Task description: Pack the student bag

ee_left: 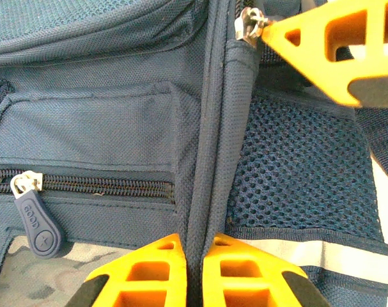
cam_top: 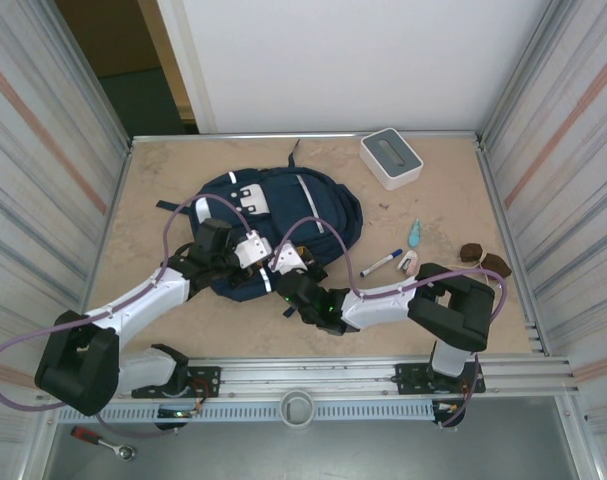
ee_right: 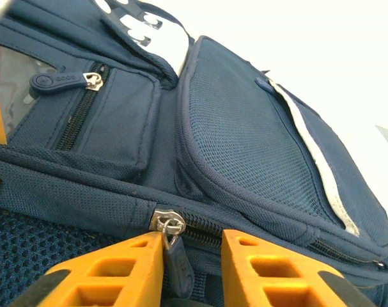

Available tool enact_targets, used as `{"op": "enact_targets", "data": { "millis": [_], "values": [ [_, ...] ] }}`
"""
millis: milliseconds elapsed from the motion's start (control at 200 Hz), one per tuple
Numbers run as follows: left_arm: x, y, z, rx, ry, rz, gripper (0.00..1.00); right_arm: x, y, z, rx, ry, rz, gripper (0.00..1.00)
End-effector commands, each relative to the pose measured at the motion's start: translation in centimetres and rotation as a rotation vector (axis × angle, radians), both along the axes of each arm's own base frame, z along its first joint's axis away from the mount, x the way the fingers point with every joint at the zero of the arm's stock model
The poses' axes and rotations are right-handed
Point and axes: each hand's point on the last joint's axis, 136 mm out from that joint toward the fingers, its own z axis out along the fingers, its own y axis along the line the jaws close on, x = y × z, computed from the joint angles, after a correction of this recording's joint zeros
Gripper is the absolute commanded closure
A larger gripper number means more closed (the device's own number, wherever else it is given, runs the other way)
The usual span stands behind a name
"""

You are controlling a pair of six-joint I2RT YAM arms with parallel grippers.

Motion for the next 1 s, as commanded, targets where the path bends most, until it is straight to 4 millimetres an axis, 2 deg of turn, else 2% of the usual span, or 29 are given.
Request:
{"op": "enact_targets", "data": {
  "millis": [0, 145, 446, 706, 862, 992],
  "values": [
    [0.4, -1.7, 2.5, -0.098, -0.036, -0.043, 1.00, -0.2, -1.3, 0.8, 0.011, -0.010, -0.028, 0.77],
    [0.4, -1.6, 2.6, -0.097, -0.038, -0.041, 1.00, 0.0, -2.2, 0.3, 0.050, 0.041, -0.014, 0.87],
    [0.4, -1.6, 2.5, -0.098, -0.039, -0.043, 1.00, 0.1, -3.0, -1.1, 0.204, 0.230, 0.096, 1.00],
    [0.3, -1.7, 2.6, -0.101, -0.035, -0.047, 1.00, -0.5, -3.0, -1.4, 0.271, 0.312, 0.200, 1.00],
    [0.2, -1.8, 2.6, -0.108, -0.032, -0.054, 1.00, -1.3, -2.2, -0.8, 0.259, 0.299, 0.253, 0.75],
    [0.2, -1.9, 2.6, -0.109, -0.029, -0.057, 1.00, -1.0, -1.4, -0.5, 0.301, 0.332, 0.291, 0.65]
  ]
}}
